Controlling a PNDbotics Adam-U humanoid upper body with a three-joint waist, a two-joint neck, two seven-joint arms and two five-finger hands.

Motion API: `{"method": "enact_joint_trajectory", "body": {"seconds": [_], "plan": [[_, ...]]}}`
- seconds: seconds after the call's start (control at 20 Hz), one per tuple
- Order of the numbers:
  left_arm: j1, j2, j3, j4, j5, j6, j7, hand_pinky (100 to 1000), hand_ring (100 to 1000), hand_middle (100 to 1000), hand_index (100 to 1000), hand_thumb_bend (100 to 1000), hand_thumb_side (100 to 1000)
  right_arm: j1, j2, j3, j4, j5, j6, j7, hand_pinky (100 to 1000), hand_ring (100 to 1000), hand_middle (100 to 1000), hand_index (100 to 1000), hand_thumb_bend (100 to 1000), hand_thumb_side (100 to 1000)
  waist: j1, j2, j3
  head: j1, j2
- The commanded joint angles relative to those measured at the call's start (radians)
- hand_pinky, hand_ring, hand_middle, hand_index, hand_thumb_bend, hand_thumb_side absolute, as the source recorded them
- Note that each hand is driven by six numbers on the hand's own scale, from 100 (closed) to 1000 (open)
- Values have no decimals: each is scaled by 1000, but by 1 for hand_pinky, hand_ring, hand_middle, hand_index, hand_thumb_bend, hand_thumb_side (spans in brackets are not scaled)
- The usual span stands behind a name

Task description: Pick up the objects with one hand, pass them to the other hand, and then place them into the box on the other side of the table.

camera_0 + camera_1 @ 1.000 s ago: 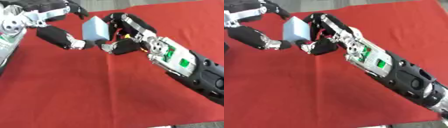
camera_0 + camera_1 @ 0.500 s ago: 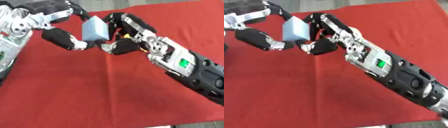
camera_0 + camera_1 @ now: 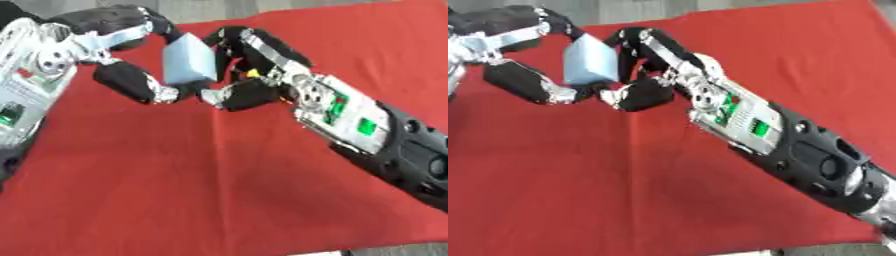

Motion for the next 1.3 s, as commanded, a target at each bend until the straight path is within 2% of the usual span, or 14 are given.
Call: {"method": "enact_joint_trajectory", "body": {"seconds": [0.05, 0.1, 0.15, 0.2, 0.3, 0.55, 0.7, 0.8, 0.85, 0.9, 0.95, 1.05, 1.25, 1.3], "plan": [[-18, 10, 11, 4, 2, 9, 27, 986, 876, 721, 822, 328, 267, -18, -10, -7, -21, -4, -4, 1, 265, 470, 353, 208, 133, 100, 1, -8, -1, -1, -2], [-18, 10, 10, 4, 6, 13, 32, 986, 876, 720, 821, 328, 253, -18, -10, -7, -21, -4, -4, 1, 265, 470, 353, 208, 133, 100, 1, -8, -1, -1, -2], [-18, 11, 10, 3, 9, 18, 37, 979, 868, 700, 791, 258, 226, -18, -10, -7, -21, -4, -3, 1, 264, 470, 353, 207, 134, 100, 1, -8, -1, 0, -2], [-18, 11, 11, 2, 13, 25, 43, 978, 866, 696, 784, 234, 229, -18, -11, -7, -21, -4, -3, 0, 264, 470, 353, 207, 133, 100, 1, -8, 0, 0, -2], [-17, 11, 12, -1, 25, 39, 53, 966, 846, 649, 702, 103, 234, -17, -11, -6, -21, -3, 0, 1, 262, 470, 354, 207, 133, 100, 1, -8, 0, 1, -2], [-15, 21, 19, -44, 93, 69, 84, 930, 789, 575, 603, 100, 244, -15, -14, -5, -21, 11, 17, 5, 264, 474, 361, 218, 161, 100, 1, -8, 2, -2, -2], [-11, 30, 23, -77, 158, 86, 94, 919, 749, 534, 547, 100, 245, -12, -16, -4, -21, 31, 43, 14, 290, 491, 395, 255, 238, 100, 0, -9, 2, 0, -2], [-9, 36, 24, -89, 195, 98, 99, 914, 734, 519, 526, 100, 245, -11, -16, -5, -21, 44, 59, 18, 320, 506, 433, 296, 311, 100, 0, -9, 2, -1, -2], [-8, 38, 23, -91, 208, 105, 101, 909, 717, 503, 496, 100, 245, -11, -16, -4, -21, 49, 64, 23, 364, 532, 484, 356, 426, 100, 0, -9, 2, -1, -2], [-7, 40, 24, -90, 219, 115, 104, 907, 709, 496, 477, 100, 245, -11, -16, -4, -21, 56, 68, 28, 384, 543, 506, 382, 478, 100, 1, -9, 1, -1, -2], [-6, 40, 24, -88, 227, 124, 109, 904, 702, 487, 456, 100, 245, -10, -16, -4, -21, 66, 69, 34, 409, 561, 536, 426, 516, 138, 0, -9, 1, -1, -2], [-4, 40, 23, -84, 240, 139, 120, 903, 693, 477, 437, 100, 245, -9, -15, -6, -21, 89, 70, 46, 427, 576, 559, 461, 516, 195, 0, -8, 0, -1, -2], [-3, 39, 19, -77, 253, 155, 128, 896, 683, 461, 424, 100, 244, -7, -14, -6, -21, 115, 67, 68, 452, 603, 594, 519, 493, 248, 0, -7, -1, -1, -2], [-3, 40, 19, -74, 252, 158, 128, 894, 679, 457, 420, 100, 245, -6, -15, -7, -21, 121, 65, 73, 466, 626, 621, 556, 476, 276, 1, -7, -2, -1, -2]]}}
